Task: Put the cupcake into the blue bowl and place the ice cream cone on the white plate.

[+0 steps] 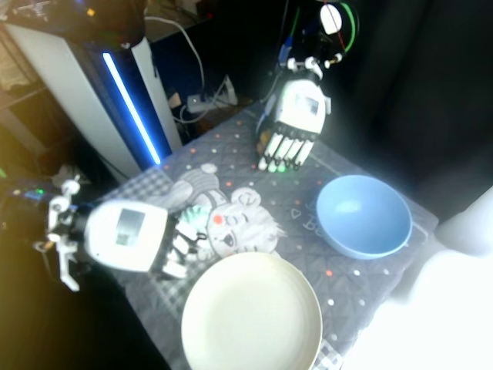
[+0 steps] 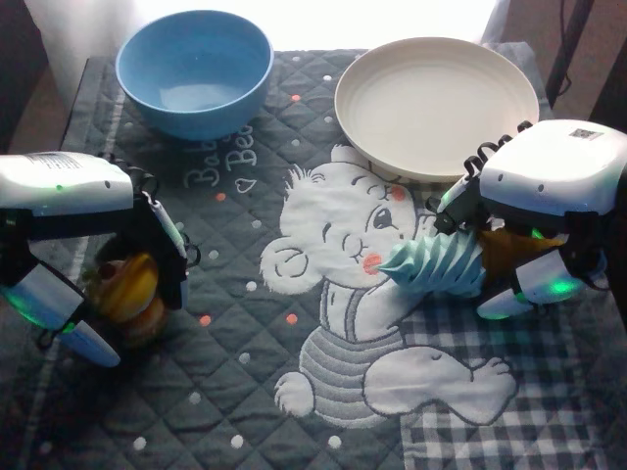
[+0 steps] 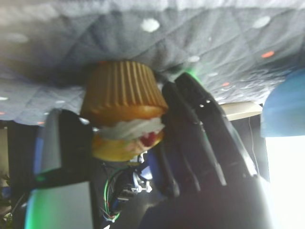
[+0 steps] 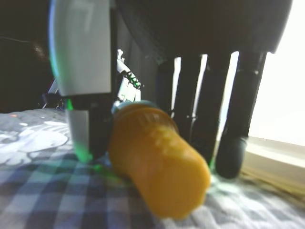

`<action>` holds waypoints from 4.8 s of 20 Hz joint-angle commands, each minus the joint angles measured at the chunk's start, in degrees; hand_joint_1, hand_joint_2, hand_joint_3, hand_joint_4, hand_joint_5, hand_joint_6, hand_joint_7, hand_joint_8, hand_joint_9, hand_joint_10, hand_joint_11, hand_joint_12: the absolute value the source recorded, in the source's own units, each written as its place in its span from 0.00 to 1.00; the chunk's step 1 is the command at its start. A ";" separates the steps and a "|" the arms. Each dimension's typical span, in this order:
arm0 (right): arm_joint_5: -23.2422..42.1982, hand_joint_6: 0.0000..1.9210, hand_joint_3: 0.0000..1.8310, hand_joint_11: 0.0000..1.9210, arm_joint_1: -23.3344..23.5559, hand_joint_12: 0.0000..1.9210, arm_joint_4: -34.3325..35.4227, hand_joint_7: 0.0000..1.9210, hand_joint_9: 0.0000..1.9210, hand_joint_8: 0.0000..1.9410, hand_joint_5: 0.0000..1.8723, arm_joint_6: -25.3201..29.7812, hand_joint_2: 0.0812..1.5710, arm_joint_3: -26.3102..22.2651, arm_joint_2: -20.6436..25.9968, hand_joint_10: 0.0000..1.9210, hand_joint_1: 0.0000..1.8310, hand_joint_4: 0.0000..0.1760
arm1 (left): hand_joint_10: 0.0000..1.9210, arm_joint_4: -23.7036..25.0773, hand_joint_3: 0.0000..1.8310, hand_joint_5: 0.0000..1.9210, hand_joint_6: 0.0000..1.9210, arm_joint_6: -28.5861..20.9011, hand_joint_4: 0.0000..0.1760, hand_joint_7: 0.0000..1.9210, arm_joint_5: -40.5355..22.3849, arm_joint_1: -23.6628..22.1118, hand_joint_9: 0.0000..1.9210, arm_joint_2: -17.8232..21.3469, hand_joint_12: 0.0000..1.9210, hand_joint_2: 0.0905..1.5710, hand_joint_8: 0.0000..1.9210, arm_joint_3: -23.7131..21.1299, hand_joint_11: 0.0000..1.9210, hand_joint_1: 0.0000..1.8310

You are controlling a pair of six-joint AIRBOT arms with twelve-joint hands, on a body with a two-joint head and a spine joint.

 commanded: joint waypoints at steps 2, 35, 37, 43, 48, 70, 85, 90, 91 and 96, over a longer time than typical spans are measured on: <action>2.84 0.46 0.00 0.68 0.46 0.55 0.31 0.62 0.85 0.43 0.49 0.05 0.68 0.26 -0.41 0.03 0.70 0.00 | 0.61 -2.41 0.00 0.57 0.35 -0.23 0.00 0.58 -2.64 0.26 0.53 -0.50 0.67 0.65 0.33 0.44 0.46 0.76; 19.43 0.46 0.00 0.63 14.57 0.59 10.88 0.59 0.75 0.47 0.48 -11.85 0.69 0.72 2.97 0.23 0.70 0.00 | 0.32 -27.51 0.00 0.54 0.39 14.80 0.00 0.70 -14.44 -16.10 0.69 4.28 0.42 0.61 0.13 4.61 0.58 0.77; 17.48 0.43 0.00 0.66 16.66 0.53 10.88 0.62 0.77 0.43 0.51 -11.85 0.67 2.78 1.42 0.16 0.70 0.00 | 0.34 -26.21 0.00 0.56 0.34 14.20 0.00 0.72 -10.55 -19.18 0.69 2.32 0.44 0.61 0.09 7.11 0.56 0.77; 10.88 0.38 0.00 0.70 21.57 0.43 11.21 0.70 0.83 0.24 0.55 -11.85 0.65 9.41 -3.20 0.03 0.69 0.00 | 0.47 -21.63 0.00 0.50 0.46 12.74 0.00 0.58 -0.54 -25.76 0.60 -5.21 0.54 0.65 0.35 14.85 0.50 0.76; 5.10 0.41 0.00 0.70 24.35 0.44 12.07 0.63 0.84 0.41 0.51 -11.85 0.67 15.84 -8.45 0.01 0.70 0.00 | 0.56 -21.61 0.00 0.49 0.43 12.12 0.00 0.56 6.53 -26.77 0.55 -12.80 0.58 0.67 0.42 22.91 0.41 0.76; -5.60 0.44 0.00 0.73 25.70 0.34 12.47 0.62 0.83 0.42 0.50 -11.87 0.67 24.10 -15.52 0.00 0.70 0.00 | 0.57 -17.49 0.00 0.48 0.55 2.10 0.00 0.51 14.45 -21.13 0.51 -24.68 0.54 0.68 0.48 33.90 0.37 0.75; -6.21 0.00 0.00 0.00 24.76 0.58 12.39 0.15 0.17 0.00 0.07 -11.87 0.54 23.74 -15.00 0.00 0.32 0.70 | 0.00 -14.68 0.00 0.24 0.00 2.10 0.44 0.18 15.29 -20.66 0.15 -24.21 0.40 0.56 0.00 32.47 0.00 0.47; -6.21 0.00 0.00 0.00 24.60 0.48 12.37 0.07 0.12 0.00 0.03 -11.87 0.52 23.42 -14.83 0.00 0.35 0.66 | 0.00 -14.65 0.00 0.23 0.00 2.11 0.39 0.18 15.08 -20.45 0.15 -23.81 0.38 0.56 0.00 31.91 0.00 0.47; -6.21 0.00 0.00 0.00 24.60 0.48 12.37 0.09 0.11 0.01 0.03 -11.88 0.52 23.38 -14.78 0.00 0.35 0.65 | 0.00 -14.65 0.00 0.23 0.00 2.11 0.38 0.18 15.03 -20.45 0.16 -23.79 0.40 0.55 0.00 31.89 0.00 0.47; -6.19 0.00 0.00 0.00 24.51 0.44 12.30 0.11 0.11 0.00 0.04 -11.88 0.50 22.62 -14.26 0.00 0.35 0.72 | 0.00 -14.65 0.00 0.20 0.00 2.10 0.45 0.16 13.94 -20.45 0.13 -23.44 0.32 0.55 0.00 31.60 0.00 0.46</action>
